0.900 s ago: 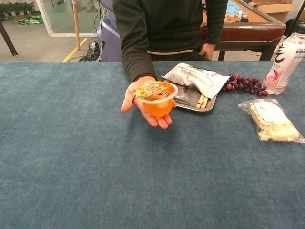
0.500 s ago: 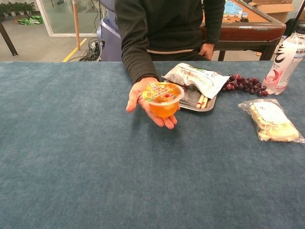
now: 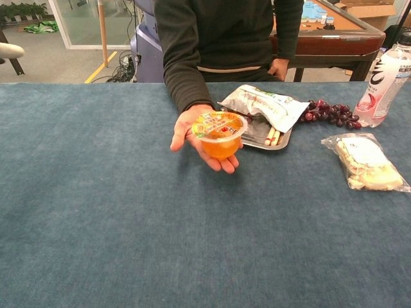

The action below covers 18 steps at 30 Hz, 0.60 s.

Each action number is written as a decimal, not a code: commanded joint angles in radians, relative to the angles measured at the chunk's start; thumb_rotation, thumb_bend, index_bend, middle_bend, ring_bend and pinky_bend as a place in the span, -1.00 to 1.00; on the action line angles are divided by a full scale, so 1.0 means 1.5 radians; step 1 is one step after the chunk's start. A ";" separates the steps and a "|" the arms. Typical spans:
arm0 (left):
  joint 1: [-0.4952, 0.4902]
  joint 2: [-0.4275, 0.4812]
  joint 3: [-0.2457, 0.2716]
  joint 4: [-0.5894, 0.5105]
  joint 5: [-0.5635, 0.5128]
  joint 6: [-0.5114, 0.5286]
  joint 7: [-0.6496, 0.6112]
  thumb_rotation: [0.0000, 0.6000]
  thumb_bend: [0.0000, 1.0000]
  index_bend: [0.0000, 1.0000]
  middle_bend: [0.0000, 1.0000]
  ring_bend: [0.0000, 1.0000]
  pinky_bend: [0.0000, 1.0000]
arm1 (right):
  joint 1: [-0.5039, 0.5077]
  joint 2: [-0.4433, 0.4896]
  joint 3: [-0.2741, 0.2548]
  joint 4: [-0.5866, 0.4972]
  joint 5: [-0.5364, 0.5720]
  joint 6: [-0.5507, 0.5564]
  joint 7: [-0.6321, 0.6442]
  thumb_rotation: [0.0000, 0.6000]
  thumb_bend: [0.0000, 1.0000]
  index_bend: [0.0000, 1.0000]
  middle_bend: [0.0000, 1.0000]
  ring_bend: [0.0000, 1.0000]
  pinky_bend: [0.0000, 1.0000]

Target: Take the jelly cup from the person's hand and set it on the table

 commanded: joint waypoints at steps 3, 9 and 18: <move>-0.106 -0.001 -0.024 0.029 0.047 -0.086 -0.073 1.00 -0.65 -0.98 -1.00 -1.00 -0.82 | -0.001 0.003 0.001 -0.009 0.002 -0.002 -0.010 1.00 -0.69 -0.75 -0.70 -1.00 -0.67; -0.192 -0.031 -0.042 0.047 0.042 -0.162 -0.078 1.00 -0.66 -0.98 -1.00 -1.00 -0.82 | -0.002 0.000 -0.001 -0.013 0.007 -0.007 -0.015 1.00 -0.69 -0.75 -0.70 -1.00 -0.67; -0.301 -0.084 -0.070 0.068 0.003 -0.260 -0.032 1.00 -0.66 -0.99 -1.00 -1.00 -0.83 | -0.002 -0.004 0.000 -0.010 0.018 -0.015 -0.013 1.00 -0.69 -0.75 -0.70 -1.00 -0.67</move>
